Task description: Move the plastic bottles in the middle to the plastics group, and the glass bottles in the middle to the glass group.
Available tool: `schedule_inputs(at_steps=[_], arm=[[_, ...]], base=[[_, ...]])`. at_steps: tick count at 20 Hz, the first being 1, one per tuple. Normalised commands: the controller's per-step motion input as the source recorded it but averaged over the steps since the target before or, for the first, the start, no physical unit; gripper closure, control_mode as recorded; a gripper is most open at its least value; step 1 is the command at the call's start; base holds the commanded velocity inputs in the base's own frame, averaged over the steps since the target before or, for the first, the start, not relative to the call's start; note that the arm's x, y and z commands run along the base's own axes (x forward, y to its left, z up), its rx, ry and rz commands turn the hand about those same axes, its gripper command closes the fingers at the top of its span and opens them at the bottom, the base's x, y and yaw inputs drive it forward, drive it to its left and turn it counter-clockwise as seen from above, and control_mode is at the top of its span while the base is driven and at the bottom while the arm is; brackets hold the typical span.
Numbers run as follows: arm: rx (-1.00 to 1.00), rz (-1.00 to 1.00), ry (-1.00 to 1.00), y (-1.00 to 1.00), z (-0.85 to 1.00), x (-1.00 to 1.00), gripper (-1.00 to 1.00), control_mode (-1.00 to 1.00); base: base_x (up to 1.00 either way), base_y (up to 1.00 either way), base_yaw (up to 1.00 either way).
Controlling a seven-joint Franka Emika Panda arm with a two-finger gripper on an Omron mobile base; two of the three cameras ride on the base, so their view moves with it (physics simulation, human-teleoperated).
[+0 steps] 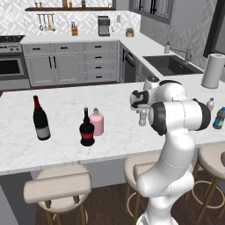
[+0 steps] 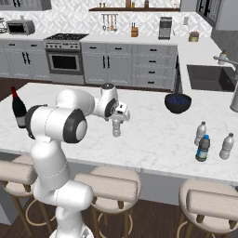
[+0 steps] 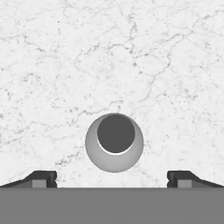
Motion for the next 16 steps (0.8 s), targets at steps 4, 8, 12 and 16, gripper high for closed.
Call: schedule_inputs(at_steps=[4,8,12,16], arm=[[0.0,0.0,0.0,-0.01,0.0,0.08,-1.0,-1.0],[0.0,0.0,0.0,0.0,-0.03,0.13,-1.0,-1.0],[0.0,0.0,0.0,0.0,-0.06,0.08,-1.0,-1.0],[0.0,0.0,0.0,0.0,-0.01,0.04,-1.0,-1.0]], base=[[0.0,0.0,0.0],[0.0,0.0,0.0],[0.0,0.0,0.0],[0.0,0.0,0.0]])
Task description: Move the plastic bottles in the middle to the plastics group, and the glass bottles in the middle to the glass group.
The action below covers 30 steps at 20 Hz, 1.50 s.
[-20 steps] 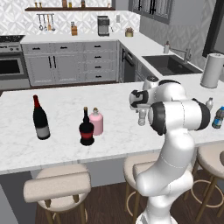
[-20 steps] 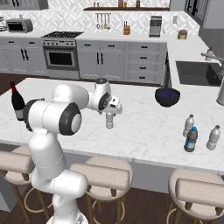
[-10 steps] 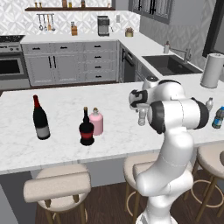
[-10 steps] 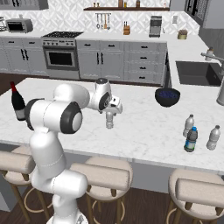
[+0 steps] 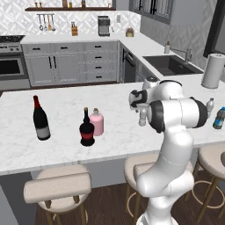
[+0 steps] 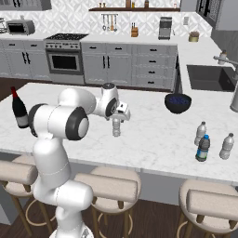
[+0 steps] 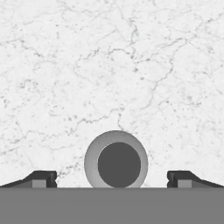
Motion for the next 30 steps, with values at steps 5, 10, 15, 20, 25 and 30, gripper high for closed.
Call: schedule_inputs(at_steps=[5,10,15,20,25,30], arm=[[0.0,0.0,0.0,0.0,-0.05,0.09,-1.0,-1.0],[0.0,0.0,0.0,0.0,-0.04,0.04,-1.0,-1.0],[0.0,0.0,-0.01,0.0,0.0,0.0,-1.0,-1.0],[0.0,0.0,-0.1,0.0,0.0,0.0,-1.0,-1.0],[0.0,0.0,-0.09,0.0,-0.18,0.0,-1.0,-1.0],[0.0,0.0,-0.01,0.0,0.0,0.0,-1.0,-1.0]], base=[[0.0,0.0,0.0],[0.0,0.0,0.0],[0.0,0.0,0.0],[0.0,0.0,0.0],[0.0,0.0,0.0],[0.0,0.0,0.0]])
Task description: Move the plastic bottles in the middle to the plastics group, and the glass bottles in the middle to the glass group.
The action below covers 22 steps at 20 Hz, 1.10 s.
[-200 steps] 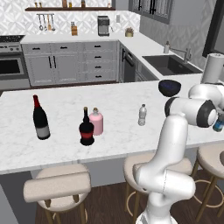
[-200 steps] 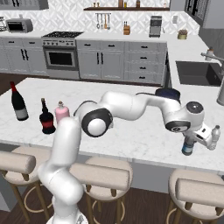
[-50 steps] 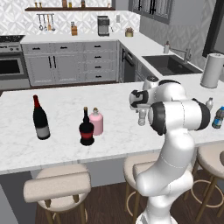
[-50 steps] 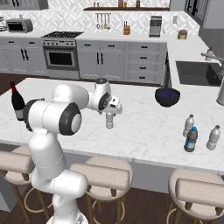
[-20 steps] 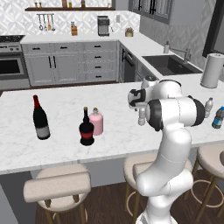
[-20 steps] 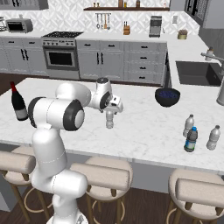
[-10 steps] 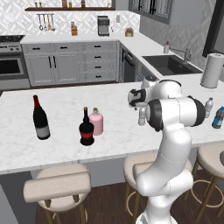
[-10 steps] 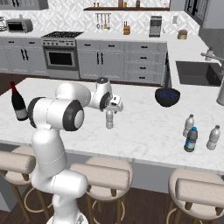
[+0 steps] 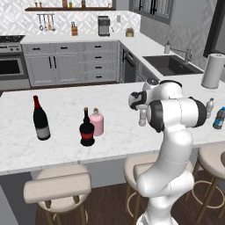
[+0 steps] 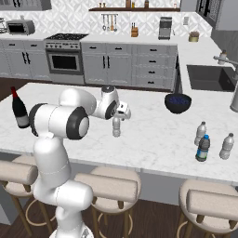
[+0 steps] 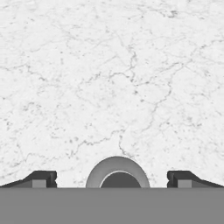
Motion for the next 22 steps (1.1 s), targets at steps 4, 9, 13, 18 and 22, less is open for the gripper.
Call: schedule_inputs(at_steps=[4,9,13,18,22], arm=[[0.0,0.0,0.0,0.0,0.0,0.0,1.0,-1.0],[0.0,0.0,0.0,0.0,0.0,0.0,1.0,-1.0],[0.0,0.0,0.0,0.0,0.0,-0.01,1.0,-1.0],[0.0,-0.07,0.0,-0.31,0.26,-0.24,1.0,-1.0],[0.01,-0.17,0.0,-0.7,0.4,-0.44,1.0,-1.0]], base=[[0.0,0.0,0.0],[0.0,0.0,0.0],[0.0,0.0,0.0],[0.0,0.0,0.0],[0.0,0.0,0.0]])
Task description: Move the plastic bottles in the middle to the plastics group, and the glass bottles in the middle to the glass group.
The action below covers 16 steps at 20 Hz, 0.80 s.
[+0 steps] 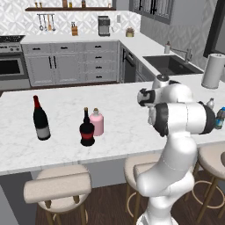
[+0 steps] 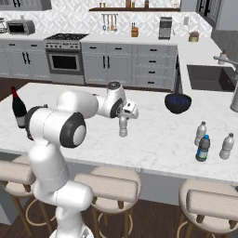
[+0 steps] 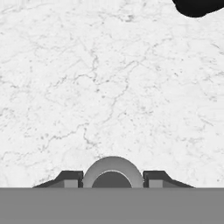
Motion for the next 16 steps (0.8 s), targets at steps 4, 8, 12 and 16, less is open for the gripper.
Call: schedule_inputs(at_steps=[4,8,12,16], arm=[[0.03,-0.24,0.0,-0.94,0.24,-0.39,1.0,-1.0],[0.08,-0.26,0.0,-0.99,0.02,-0.57,1.0,-1.0],[0.09,-0.24,0.0,-1.0,0.0,-0.6,1.0,-1.0],[0.08,-0.23,0.0,-1.0,0.0,-0.51,1.0,-1.0]], base=[[0.0,0.0,0.0],[0.0,0.0,0.0],[0.0,0.0,0.0],[0.0,0.0,0.0]])
